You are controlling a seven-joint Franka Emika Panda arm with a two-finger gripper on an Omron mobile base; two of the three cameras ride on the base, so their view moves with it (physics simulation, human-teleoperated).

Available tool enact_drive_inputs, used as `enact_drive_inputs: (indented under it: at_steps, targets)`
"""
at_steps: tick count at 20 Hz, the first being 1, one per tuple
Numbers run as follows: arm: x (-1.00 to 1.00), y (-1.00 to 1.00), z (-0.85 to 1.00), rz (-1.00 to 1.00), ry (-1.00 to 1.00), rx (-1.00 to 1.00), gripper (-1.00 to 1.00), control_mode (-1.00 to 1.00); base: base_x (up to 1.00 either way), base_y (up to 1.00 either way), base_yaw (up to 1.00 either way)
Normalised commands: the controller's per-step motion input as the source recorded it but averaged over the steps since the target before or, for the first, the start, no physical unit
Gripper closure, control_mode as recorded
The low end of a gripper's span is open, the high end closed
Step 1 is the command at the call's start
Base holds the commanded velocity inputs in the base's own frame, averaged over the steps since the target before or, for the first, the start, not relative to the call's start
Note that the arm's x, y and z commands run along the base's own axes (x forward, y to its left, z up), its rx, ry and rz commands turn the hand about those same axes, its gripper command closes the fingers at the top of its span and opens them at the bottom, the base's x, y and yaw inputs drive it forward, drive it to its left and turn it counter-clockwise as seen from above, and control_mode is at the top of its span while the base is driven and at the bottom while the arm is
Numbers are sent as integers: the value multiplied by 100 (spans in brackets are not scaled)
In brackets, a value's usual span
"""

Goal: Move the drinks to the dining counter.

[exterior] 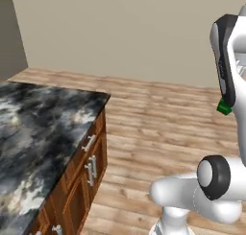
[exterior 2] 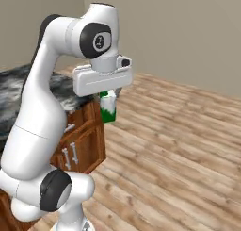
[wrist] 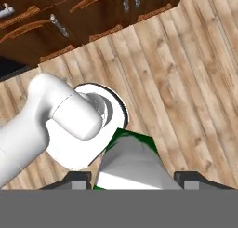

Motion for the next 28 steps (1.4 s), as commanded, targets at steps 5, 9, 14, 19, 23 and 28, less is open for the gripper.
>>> enact_drive_inputs:
  at_steps: [5,9,14,19,23,28]
  targets:
    - [0,0,0,0,0,0,100,100,47,0,79]
    - [0,0,0,0,0,0,100,100,46,0,80]
    - [0,0,0,0,0,0,100,100,39,0,77]
    - [0,0,0,0,0,0,100,100,30,1,66]
    - [0,0,0,0,0,0,100,100,29,0,60]
    - [0,0,0,0,0,0,100,100,37,0,59]
